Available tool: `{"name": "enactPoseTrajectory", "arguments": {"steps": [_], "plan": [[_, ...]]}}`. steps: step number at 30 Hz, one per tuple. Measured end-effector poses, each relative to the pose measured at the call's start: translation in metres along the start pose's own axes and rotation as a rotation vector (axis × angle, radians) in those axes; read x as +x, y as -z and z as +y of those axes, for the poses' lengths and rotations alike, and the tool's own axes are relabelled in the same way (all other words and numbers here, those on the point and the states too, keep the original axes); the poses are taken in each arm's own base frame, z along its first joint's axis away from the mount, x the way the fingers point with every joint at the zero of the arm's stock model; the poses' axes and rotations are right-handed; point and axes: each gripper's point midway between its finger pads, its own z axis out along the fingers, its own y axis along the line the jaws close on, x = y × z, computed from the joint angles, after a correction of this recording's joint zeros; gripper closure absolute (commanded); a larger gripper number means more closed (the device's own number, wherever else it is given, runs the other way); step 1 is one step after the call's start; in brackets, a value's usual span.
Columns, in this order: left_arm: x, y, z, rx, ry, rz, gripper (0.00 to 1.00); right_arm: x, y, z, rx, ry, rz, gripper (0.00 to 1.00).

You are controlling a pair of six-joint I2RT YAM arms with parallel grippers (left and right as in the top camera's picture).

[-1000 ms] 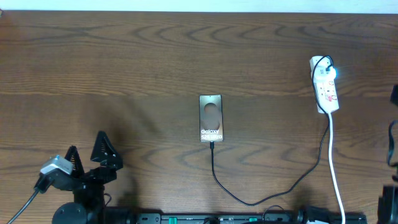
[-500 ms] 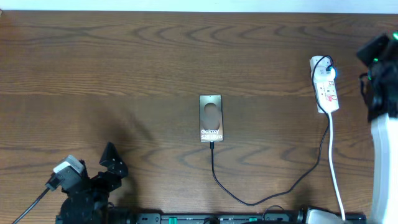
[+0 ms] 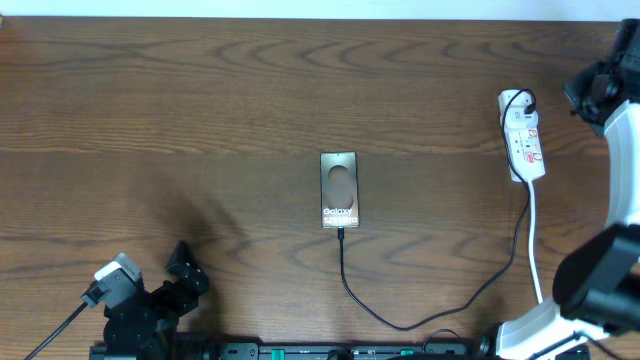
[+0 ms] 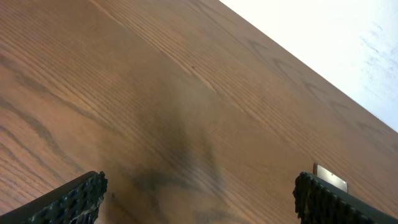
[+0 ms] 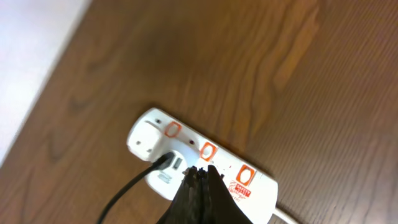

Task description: Plug charger to phone and switch on socket

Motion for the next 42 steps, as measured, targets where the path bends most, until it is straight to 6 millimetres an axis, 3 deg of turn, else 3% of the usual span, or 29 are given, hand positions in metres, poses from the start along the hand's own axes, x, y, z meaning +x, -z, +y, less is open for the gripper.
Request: {"name": "enactPoseTrajectory", "arguments": {"steps": [3, 8, 14, 37, 42], "plan": [[0.0, 0.0, 0.0, 0.0, 0.0, 0.0, 0.02, 0.012, -0.027, -0.004, -0.014, -0.03, 0.103, 0.99], [0.0, 0.0, 0.0, 0.001, 0.0, 0.0, 0.02, 0.051, -0.073, -0.01, -0.025, -0.075, 0.295, 0.99], [0.0, 0.0, 0.0, 0.0, 0.0, 0.0, 0.02, 0.08, -0.104, -0.004, -0.06, -0.095, 0.415, 0.99], [0.0, 0.0, 0.0, 0.001, 0.0, 0.0, 0.02, 0.073, -0.113, -0.004, -0.054, -0.091, 0.371, 0.99], [0.0, 0.0, 0.0, 0.0, 0.0, 0.0, 0.02, 0.084, -0.124, -0.006, -0.021, -0.074, 0.383, 0.99]]}}
